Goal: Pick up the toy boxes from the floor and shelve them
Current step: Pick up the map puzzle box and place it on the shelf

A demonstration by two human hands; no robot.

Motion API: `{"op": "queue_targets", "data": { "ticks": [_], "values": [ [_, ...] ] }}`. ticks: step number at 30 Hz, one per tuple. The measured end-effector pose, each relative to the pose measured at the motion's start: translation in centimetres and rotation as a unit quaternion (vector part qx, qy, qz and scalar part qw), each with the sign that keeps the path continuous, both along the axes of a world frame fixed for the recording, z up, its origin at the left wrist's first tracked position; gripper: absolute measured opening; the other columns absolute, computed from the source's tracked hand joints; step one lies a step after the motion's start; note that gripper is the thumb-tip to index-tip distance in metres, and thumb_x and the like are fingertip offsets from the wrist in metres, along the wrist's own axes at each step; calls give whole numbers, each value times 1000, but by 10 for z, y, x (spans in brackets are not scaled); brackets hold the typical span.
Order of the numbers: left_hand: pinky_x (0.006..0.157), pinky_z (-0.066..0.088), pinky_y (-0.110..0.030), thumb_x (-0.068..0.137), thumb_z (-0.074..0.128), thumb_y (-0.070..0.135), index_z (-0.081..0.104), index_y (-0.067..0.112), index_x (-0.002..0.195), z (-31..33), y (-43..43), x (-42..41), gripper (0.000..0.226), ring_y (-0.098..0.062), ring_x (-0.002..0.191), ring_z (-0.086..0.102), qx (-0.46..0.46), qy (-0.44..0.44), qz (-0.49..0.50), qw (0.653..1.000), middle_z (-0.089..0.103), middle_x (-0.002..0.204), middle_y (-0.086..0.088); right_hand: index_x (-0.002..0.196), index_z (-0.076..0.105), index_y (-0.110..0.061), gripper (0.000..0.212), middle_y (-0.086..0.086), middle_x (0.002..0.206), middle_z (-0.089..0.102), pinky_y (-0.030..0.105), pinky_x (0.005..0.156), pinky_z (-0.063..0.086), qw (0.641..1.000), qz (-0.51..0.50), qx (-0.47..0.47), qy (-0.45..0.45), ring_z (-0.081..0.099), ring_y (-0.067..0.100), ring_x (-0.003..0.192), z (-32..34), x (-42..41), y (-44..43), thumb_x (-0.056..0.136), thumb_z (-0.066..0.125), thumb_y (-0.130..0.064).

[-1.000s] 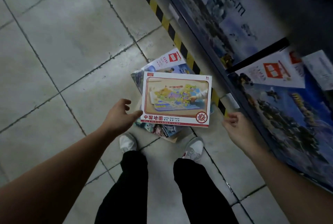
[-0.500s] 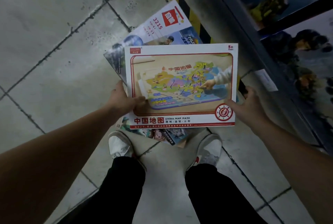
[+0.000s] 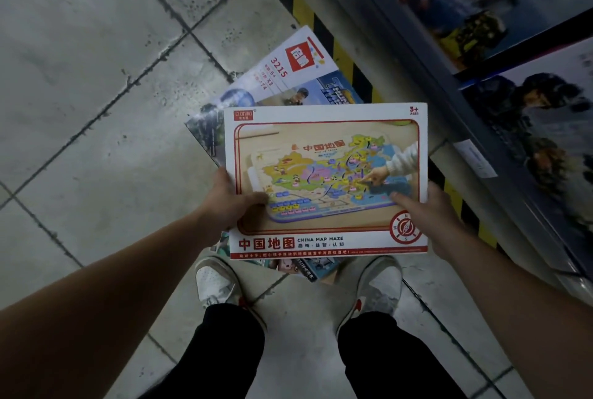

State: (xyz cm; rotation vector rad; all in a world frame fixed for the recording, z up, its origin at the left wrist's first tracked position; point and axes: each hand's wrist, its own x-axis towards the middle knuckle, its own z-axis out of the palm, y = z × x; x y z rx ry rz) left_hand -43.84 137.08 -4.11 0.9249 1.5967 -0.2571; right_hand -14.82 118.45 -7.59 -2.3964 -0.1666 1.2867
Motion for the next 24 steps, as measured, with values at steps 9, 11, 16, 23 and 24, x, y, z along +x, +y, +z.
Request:
{"op": "queue_targets", "data": {
  "ticks": [9,11,16,23,24],
  "values": [
    [61,60,-36,77,82,17,38,26,127,103,32,7,67,-22,94,69,47,-63,2,997,64,118,-1,119,58,-20,45,6,103,72,45,73,62,997,-64,40,-6,73,28,83,103,2,20,81,78,-34],
    [62,61,-40,79,80,16,37,28,129,140,44,8,67,-24,95,69,71,-79,-4,994,64,118,0,116,57,-22,46,5,102,72,50,74,61,996,-66,54,-15,73,28,82,139,2,30,79,79,-38],
    [67,62,-48,81,78,15,35,29,135,244,76,7,70,-24,94,72,133,-133,-7,982,63,122,0,117,54,-20,50,5,103,72,51,71,62,990,-77,112,-37,74,26,78,239,-1,56,78,82,-34],
    [66,62,-46,83,75,17,30,33,140,406,108,1,73,-23,93,72,224,-198,-24,954,62,120,4,112,51,-41,68,1,104,74,52,74,61,973,-96,196,-78,75,26,85,389,-14,80,57,89,-55],
    [68,62,-47,84,75,17,31,33,139,429,112,0,72,-23,94,72,237,-206,-27,949,62,121,4,112,50,-40,69,2,104,74,53,74,61,971,-94,203,-83,75,27,85,411,-16,82,57,88,-57]
  ]
}}
